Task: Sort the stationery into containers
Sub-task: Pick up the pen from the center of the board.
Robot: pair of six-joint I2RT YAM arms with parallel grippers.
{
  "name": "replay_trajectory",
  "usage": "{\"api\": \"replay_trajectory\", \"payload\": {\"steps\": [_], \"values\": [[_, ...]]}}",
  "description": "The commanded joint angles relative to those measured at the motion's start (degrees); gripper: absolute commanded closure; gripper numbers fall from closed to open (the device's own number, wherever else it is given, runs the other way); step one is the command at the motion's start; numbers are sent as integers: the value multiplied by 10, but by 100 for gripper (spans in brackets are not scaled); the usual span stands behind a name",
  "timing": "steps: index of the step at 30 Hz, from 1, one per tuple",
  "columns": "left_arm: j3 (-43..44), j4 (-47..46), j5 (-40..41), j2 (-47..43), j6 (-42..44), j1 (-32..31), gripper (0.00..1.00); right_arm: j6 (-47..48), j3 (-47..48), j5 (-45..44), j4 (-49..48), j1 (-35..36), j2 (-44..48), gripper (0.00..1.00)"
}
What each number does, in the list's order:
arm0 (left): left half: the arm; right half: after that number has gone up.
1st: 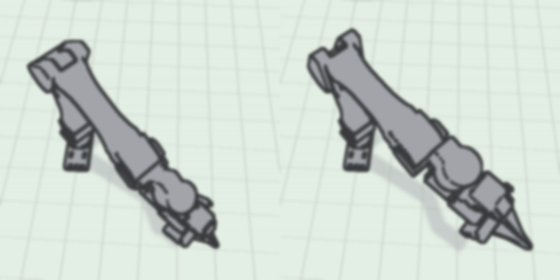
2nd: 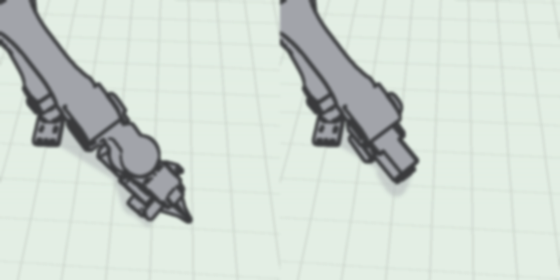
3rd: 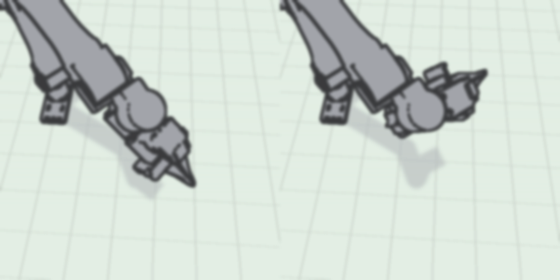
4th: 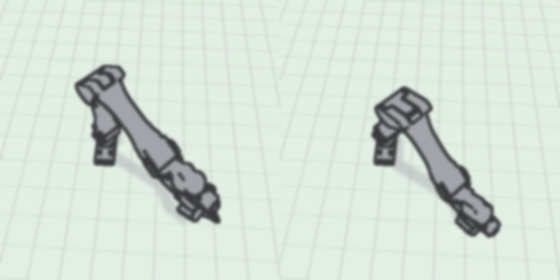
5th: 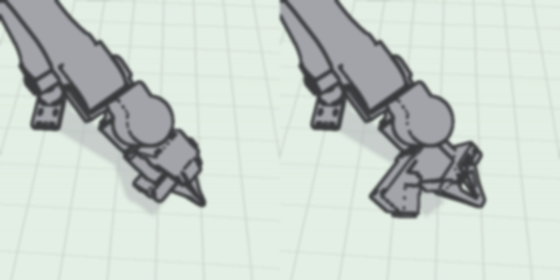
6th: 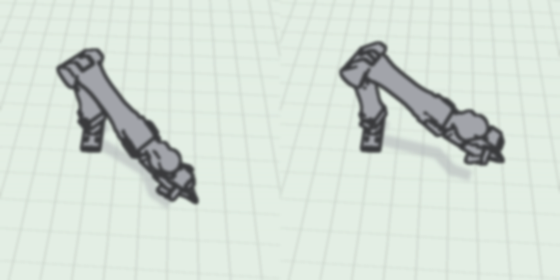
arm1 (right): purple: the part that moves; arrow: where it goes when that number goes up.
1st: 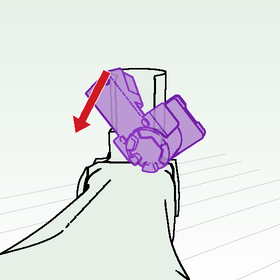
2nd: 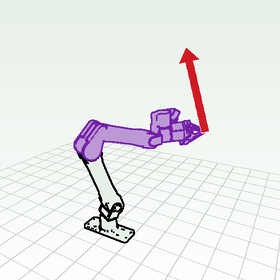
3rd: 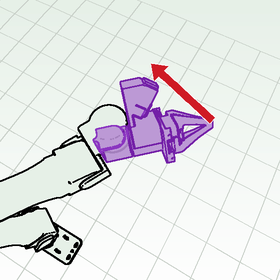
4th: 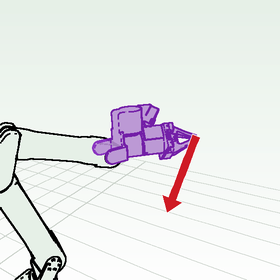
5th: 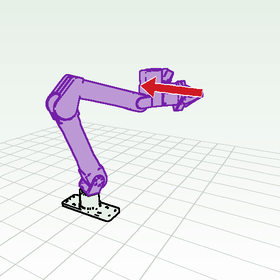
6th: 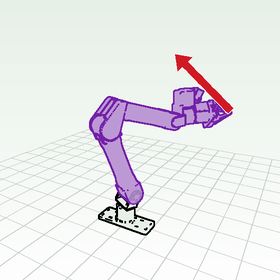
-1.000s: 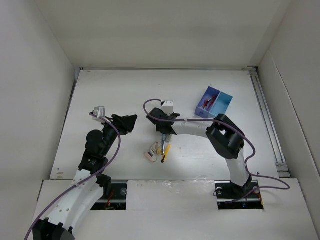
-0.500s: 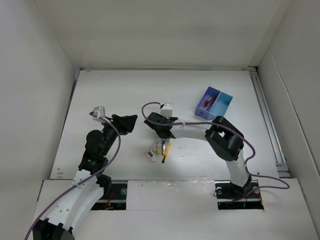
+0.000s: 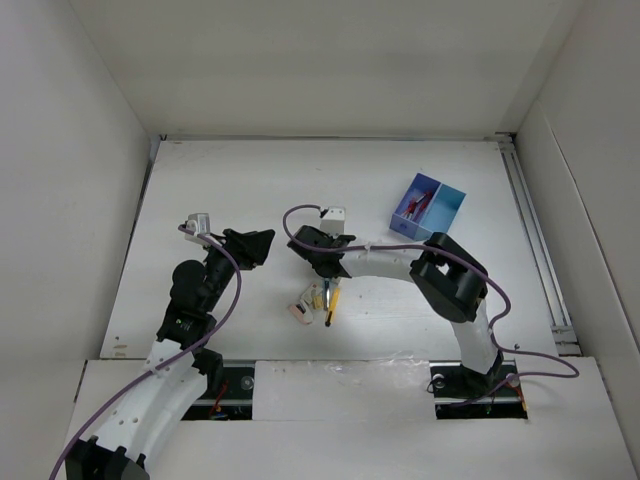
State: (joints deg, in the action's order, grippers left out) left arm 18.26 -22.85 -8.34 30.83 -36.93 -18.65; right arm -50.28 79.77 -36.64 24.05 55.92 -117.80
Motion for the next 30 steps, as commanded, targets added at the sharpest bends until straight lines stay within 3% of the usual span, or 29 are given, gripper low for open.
{"api": "replay_trajectory", "payload": {"steps": [1, 5, 10, 25, 30], "values": [[1, -21, -6, -9, -3, -2, 46, -10, -21, 49, 52, 9, -11, 69], [1, -21, -6, -9, -3, -2, 46, -10, -27, 54, 57, 9, -5, 87], [1, -21, -6, -9, -3, -2, 46, -10, -32, 49, 52, 9, 6, 97], [1, -21, -6, -9, -3, -2, 46, -4, -51, -11, 14, 9, 154, 100], [1, -21, -12, -9, -3, -2, 46, 12, -51, -4, -15, -32, 172, 100]]}}
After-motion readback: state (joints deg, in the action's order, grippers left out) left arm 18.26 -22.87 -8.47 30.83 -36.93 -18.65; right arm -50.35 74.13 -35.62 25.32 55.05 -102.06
